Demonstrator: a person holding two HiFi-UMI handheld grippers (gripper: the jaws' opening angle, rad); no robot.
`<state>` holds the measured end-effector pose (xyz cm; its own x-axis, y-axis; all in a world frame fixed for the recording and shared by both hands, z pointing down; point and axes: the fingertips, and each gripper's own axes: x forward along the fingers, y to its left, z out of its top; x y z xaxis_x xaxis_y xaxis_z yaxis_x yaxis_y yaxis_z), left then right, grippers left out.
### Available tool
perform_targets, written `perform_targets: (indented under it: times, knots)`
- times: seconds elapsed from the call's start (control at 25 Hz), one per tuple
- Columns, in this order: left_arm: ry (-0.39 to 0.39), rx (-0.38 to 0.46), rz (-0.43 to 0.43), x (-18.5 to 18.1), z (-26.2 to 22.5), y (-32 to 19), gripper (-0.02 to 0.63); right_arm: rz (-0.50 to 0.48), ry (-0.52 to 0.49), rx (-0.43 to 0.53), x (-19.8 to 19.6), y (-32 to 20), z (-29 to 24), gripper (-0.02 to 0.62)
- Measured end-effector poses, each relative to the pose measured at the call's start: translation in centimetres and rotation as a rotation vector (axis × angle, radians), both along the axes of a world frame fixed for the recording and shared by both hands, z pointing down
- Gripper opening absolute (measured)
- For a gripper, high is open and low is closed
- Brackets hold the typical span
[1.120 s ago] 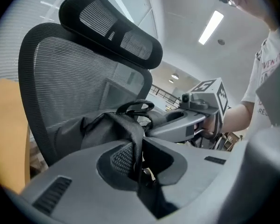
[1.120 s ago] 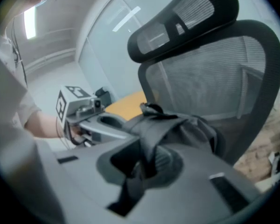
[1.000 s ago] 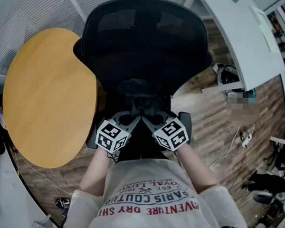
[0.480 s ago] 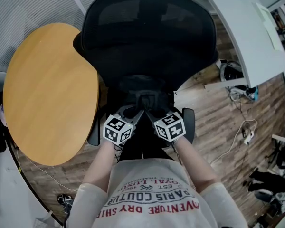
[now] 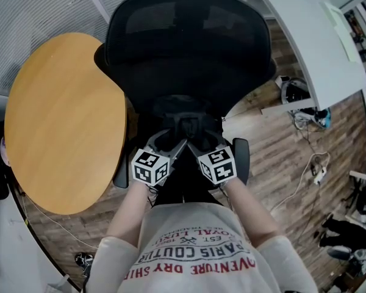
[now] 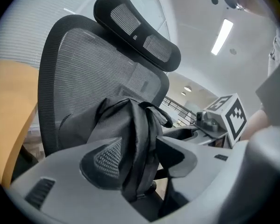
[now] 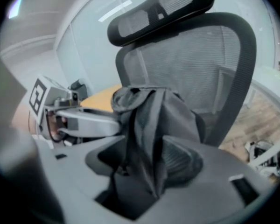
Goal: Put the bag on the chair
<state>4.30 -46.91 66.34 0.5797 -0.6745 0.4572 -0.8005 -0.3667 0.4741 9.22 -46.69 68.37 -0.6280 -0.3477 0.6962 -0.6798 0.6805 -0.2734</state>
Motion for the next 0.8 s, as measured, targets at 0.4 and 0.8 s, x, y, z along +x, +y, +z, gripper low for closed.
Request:
perform_targets:
  times: [0.4,0.8]
  knots:
    - [-0.147,0.141,-0.023,-1.4,-5.5,1.1,0.041,0.13,-0.06,0.196,2.3,-0.7,-8.3,0.046]
    - [-0.204,0.385,0.075,-0.8,-14.5,2.5,0.031,0.117,-0.176,0.375,2.8,0.4,-16.4,0.028]
